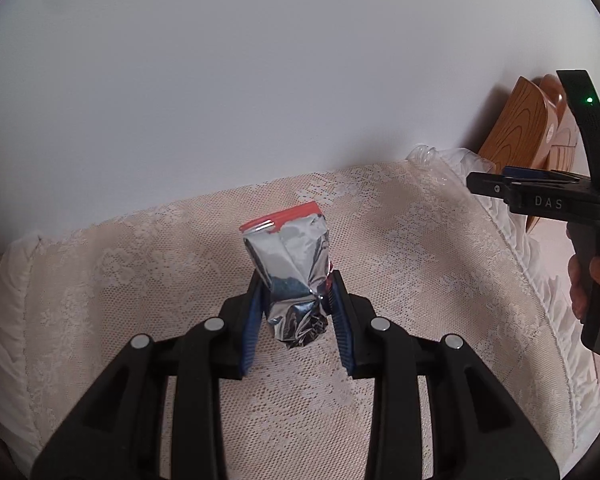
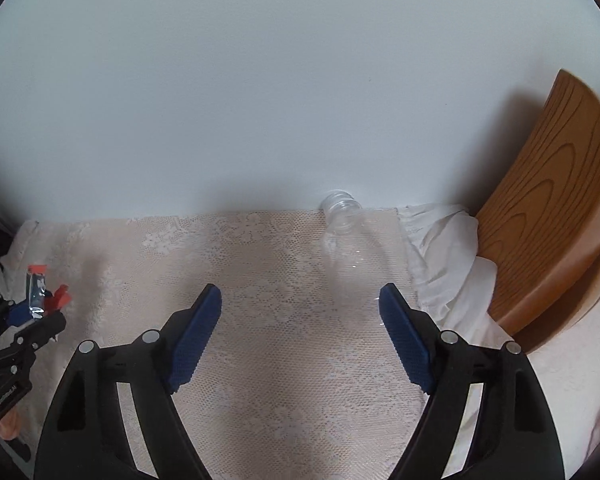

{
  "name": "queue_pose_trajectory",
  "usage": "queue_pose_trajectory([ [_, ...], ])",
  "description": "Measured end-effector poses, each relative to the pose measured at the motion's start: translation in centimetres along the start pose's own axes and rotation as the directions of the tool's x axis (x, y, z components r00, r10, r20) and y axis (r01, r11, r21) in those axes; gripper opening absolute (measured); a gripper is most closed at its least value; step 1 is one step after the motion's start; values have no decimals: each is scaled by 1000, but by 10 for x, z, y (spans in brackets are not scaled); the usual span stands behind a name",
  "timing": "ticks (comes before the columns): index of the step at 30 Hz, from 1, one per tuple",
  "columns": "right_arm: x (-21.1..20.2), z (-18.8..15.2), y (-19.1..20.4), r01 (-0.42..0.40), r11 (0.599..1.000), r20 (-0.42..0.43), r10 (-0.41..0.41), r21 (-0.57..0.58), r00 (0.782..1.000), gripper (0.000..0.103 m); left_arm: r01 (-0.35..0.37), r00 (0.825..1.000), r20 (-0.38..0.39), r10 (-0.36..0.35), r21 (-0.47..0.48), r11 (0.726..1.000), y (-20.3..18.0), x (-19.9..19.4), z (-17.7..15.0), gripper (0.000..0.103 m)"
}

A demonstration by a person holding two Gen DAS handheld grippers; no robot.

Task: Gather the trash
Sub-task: 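Grasp the silver foil pouch with the left tool while the right tool grasps the clear bottle, then carry pouch and bottle over the wastebasket and open both tools to drop them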

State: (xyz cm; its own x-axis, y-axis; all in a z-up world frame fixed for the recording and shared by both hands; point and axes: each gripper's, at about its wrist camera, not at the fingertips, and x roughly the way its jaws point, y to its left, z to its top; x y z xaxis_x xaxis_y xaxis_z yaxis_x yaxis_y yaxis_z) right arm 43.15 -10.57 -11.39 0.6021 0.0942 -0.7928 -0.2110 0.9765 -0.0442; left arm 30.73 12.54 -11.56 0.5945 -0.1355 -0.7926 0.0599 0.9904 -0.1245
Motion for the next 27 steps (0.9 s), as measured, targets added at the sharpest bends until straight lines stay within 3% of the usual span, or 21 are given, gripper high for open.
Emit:
queue_pose_trajectory([
  [1,-3,1,0,41,999,11,-41,1,999,84,0,1000,-1,0,-7,1000,2,-1,0,32],
  [3,-3,5,3,102,995,30,-102,9,994,99,1,1000,-8,-1,-19,1000,6,-3,-3,32],
  [10,58,22,-7,219,975,-76,-222,-44,972,101,5,1000,-25,-5,-23,1000,8,2,-6,32],
  [14,73,23,-17,145,989,-115,-145,-13,983,100,4,1000,-22,-5,-17,1000,8,0,-7,32],
  [17,71,18,-17,118,993,-122,-117,5,986,73,1,1000,-18,-1,-12,1000,5,-2,-5,32],
  [23,16,-1,-12,40,997,-52,-37,68,998,73,1,1000,-7,-1,0,1000,-1,-26,-10,32],
  [27,-52,-47,-2,-56,990,16,55,128,998,73,12,1000,-21,-12,16,1000,-11,-47,-23,32],
])
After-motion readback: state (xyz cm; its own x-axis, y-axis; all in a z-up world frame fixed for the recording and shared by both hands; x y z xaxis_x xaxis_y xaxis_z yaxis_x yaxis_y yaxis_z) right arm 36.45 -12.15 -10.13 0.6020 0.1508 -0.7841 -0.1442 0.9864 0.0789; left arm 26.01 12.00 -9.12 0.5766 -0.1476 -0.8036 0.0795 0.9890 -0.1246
